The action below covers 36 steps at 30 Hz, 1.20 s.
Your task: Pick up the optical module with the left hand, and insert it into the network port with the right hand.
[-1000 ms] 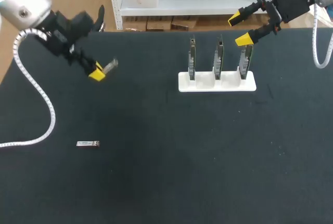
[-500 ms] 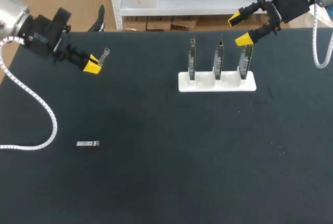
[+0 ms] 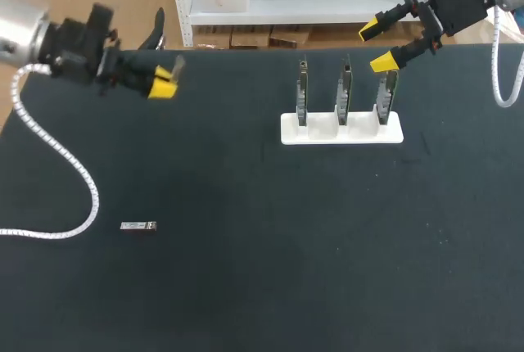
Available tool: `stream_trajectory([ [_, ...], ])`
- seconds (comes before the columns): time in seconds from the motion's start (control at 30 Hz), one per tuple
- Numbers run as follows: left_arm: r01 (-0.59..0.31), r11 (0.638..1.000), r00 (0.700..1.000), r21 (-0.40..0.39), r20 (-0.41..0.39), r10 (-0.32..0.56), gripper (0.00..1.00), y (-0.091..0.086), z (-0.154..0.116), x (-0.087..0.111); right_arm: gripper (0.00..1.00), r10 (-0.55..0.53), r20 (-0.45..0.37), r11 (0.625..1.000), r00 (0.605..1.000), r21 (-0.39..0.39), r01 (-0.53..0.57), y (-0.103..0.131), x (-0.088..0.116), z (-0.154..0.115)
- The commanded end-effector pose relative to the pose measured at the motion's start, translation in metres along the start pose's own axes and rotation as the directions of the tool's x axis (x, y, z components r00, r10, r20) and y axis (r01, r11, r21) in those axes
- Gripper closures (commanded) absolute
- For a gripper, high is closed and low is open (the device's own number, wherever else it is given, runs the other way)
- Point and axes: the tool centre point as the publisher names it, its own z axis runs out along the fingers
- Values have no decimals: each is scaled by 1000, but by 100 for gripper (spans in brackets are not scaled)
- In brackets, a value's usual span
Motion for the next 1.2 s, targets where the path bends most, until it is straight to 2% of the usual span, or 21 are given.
stream_trajectory([
  [0.03,-62,998,998,-29,6,62,100,12,24,-37,0,-1,0,1000,1000,5,1,2,0,0],
  [0.2,-131,991,990,-17,48,132,100,31,47,-67,0,-1,0,1000,1000,5,1,2,0,0],
  [0.47,-164,986,977,-6,139,163,100,41,59,-93,0,-1,0,1000,1000,5,1,2,0,0],
  [0.5,-167,986,974,2,155,165,100,42,61,-95,0,-1,0,1000,1000,5,1,2,0,0],
  [1.0,-159,987,977,2,144,157,100,40,62,-95,0,-1,0,1000,1000,5,1,2,0,0],
  [1.2,-171,985,970,-8,171,170,100,43,83,-115,0,-1,0,1000,1000,5,1,2,0,0],
])
